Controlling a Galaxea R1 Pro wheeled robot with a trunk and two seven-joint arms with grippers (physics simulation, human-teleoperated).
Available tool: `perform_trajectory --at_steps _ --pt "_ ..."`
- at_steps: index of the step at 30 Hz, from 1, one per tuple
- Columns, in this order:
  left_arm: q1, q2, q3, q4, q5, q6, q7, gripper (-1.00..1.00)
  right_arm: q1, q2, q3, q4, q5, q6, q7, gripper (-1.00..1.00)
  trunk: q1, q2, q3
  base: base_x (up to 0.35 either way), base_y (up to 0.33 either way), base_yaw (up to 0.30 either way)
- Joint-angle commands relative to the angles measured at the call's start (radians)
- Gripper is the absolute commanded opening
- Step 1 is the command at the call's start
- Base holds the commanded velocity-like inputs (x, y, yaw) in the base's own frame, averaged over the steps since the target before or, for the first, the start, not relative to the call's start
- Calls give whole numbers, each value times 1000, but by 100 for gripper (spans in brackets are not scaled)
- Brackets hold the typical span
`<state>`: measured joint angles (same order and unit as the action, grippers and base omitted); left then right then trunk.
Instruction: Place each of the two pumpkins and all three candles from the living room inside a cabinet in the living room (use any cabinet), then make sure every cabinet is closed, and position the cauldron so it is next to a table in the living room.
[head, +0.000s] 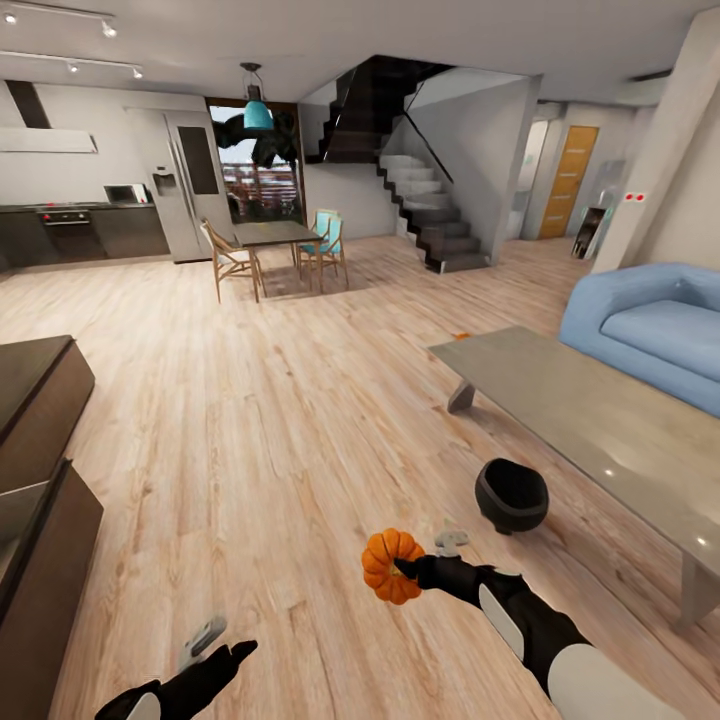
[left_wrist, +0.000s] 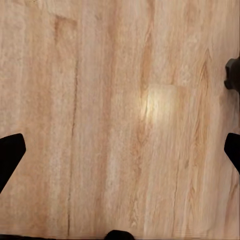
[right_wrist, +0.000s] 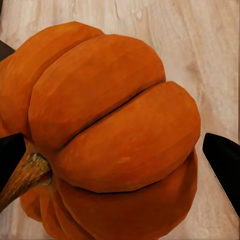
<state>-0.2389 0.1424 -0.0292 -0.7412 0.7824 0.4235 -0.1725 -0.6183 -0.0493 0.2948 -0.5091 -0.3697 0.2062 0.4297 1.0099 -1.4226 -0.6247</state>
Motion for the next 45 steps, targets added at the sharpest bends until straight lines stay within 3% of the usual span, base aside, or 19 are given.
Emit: perform_trajectory --at_steps 1,17,27,45 --pt "-1 1 -2 10 7 2 1 100 0 -1 5 -1 -10 5 -2 -100 0 0 -1 243 0 0" --pt "-8 -1 -2 51 13 -2 1 100 0 1 4 6 -6 -62 -2 -100 0 0 -1 315 93 0" --pt "-8 -1 -2 51 14 -2 1 100 1 14 4 6 -4 -65 0 -100 0 0 -1 321 131 0" --pt "-8 -3 -2 53 11 -2 1 100 2 16 6 6 -3 -67 1 -100 0 0 -1 329 82 0"
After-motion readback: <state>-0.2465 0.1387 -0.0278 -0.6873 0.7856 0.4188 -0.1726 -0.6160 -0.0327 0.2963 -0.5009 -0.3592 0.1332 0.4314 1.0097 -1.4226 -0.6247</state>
